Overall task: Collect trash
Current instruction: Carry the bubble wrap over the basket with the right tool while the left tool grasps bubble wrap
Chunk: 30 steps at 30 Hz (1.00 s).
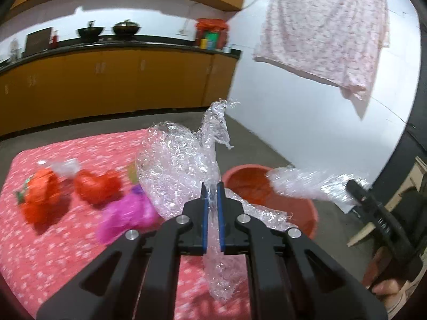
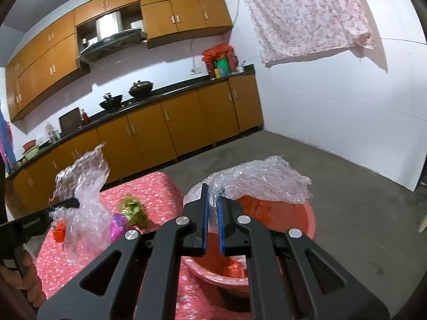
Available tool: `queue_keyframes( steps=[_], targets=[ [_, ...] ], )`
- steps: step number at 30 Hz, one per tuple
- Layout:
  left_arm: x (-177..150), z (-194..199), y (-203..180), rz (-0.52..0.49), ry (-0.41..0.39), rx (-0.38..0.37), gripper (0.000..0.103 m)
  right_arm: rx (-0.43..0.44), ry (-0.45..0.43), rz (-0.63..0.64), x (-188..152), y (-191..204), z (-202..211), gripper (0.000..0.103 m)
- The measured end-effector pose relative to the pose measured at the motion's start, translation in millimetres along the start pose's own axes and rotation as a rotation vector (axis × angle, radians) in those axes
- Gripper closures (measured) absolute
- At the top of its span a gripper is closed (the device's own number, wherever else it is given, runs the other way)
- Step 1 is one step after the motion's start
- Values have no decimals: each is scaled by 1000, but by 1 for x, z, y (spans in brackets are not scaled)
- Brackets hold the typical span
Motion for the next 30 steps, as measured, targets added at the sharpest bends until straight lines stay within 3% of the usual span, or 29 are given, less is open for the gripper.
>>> queue_keyframes(
  steps=[12, 27, 30],
  targets=[
    [13, -77, -71, -82, 11, -120, 96, -59, -23, -33, 5, -35, -15, 97],
    [4, -143, -91, -113, 67, -172, 96, -55, -21, -74, 9, -55, -43, 96],
    [-3, -150, -87, -110, 85, -166, 88, -34, -12, -76, 7, -54, -46, 96]
  ],
)
Point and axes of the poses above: each gripper's, at about its wrist camera, not at the fingertips, and z roughly against the way its jaws point, y to its left, x to its top, the point moved 9 cm from there along -z, roughly the way its jaws point, and after that the axes turned 8 degrees about -z, right-handed, at the moved point
